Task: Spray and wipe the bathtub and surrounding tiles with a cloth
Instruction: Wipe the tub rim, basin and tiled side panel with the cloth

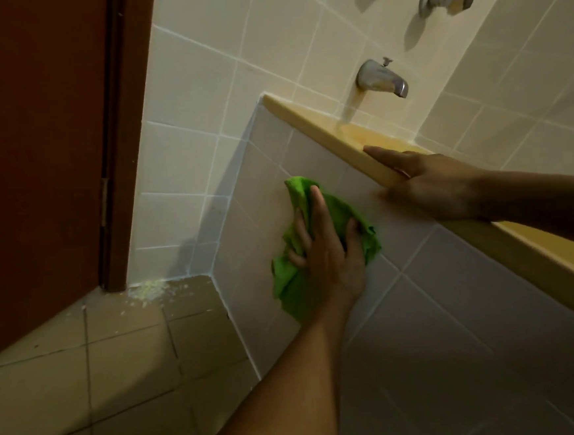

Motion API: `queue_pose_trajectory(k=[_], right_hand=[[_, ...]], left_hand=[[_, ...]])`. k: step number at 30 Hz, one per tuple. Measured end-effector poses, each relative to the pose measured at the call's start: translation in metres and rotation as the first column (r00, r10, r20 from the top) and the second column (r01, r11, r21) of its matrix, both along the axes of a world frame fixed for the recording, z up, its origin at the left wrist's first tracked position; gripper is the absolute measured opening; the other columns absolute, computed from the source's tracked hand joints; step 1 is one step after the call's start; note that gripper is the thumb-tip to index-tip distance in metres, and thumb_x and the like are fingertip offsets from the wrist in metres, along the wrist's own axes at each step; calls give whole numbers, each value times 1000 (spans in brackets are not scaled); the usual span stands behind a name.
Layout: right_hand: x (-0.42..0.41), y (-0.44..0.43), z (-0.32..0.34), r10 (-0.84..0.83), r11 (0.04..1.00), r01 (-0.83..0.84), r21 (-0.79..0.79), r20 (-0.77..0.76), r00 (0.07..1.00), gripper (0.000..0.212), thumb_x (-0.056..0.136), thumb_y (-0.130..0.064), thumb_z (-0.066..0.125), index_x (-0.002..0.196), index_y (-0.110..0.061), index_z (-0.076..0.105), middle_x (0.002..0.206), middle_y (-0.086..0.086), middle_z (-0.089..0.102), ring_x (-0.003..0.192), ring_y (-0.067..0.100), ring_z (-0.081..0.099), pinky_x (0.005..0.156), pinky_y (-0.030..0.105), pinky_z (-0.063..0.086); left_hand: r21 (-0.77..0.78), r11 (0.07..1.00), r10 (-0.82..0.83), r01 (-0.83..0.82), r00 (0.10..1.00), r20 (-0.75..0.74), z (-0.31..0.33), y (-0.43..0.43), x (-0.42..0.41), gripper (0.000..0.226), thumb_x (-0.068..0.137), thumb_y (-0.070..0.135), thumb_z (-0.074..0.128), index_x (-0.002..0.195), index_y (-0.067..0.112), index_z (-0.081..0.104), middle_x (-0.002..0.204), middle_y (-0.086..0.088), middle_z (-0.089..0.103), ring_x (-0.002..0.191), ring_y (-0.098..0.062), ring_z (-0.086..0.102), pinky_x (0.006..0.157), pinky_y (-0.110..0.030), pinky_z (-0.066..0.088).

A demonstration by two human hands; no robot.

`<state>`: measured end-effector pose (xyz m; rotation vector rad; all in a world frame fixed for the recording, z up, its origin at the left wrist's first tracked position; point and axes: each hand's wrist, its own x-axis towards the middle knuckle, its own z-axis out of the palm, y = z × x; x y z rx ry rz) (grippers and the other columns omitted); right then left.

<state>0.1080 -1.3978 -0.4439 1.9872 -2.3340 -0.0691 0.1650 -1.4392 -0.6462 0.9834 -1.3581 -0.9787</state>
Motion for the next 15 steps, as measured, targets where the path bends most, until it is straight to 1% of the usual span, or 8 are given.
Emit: queue_pose_trajectory(k=[3, 5, 7, 10, 13, 15], right_hand=[[3, 1, 0, 1, 1000, -1, -10, 14, 1000, 68, 101, -41, 54, 154, -58, 15, 163, -1, 30, 136, 29, 42, 106, 39, 35], [4, 2, 0, -6, 1000, 6, -27, 19, 1000, 66, 101, -41, 54, 155, -56, 17, 164, -2, 29, 139, 28, 40, 105, 35, 32], [4, 3, -1, -20, 999, 21, -46, 13, 1000, 63, 102, -44, 52, 155, -56, 18, 164, -3, 29, 140, 28, 39, 104, 33, 31], [3, 5, -1, -29, 997, 30, -69, 16, 999, 55, 104, -48, 45, 153, -58, 21, 164, -7, 30, 142, 27, 37, 109, 36, 31], [0, 4, -3, -33, 994, 41, -98, 83, 996, 47, 103, -54, 42, 147, -65, 28, 159, -10, 36, 140, 25, 41, 106, 36, 32], [-1, -2, -4, -45, 993, 59, -102, 138, 989, 43, 100, -59, 42, 139, -74, 30, 156, -8, 43, 135, 25, 46, 111, 43, 37]], left_hand=[[-26, 997, 71, -72, 997, -32, 6, -3, -10, 73, 99, 63, 30, 160, 45, -7, 171, 10, -4, 156, -15, 2, 118, -62, -1], [-44, 995, 93, -94, 996, -5, 3, -7, -15, 78, 94, 67, 20, 162, 38, -5, 171, 14, -6, 156, -11, -2, 118, -62, 0], [-53, 993, 103, -102, 994, 20, 2, -11, -19, 80, 93, 66, 17, 163, 34, -2, 170, 18, -8, 156, -9, -7, 117, -63, 0], [-108, 992, 68, -64, 997, 38, 11, -7, -18, 79, 94, 66, 14, 163, 33, -2, 168, 21, -14, 155, -8, -14, 117, -65, -4], [-217, 976, 40, -21, 996, 82, 20, -3, -12, 75, 99, 68, 10, 163, 32, -4, 167, 21, -18, 155, -11, -18, 115, -66, -7], [-234, 972, 44, -21, 994, 97, 27, -7, -10, 76, 97, 66, 7, 163, 32, -5, 168, 20, -18, 155, -14, -17, 114, -68, -5]])
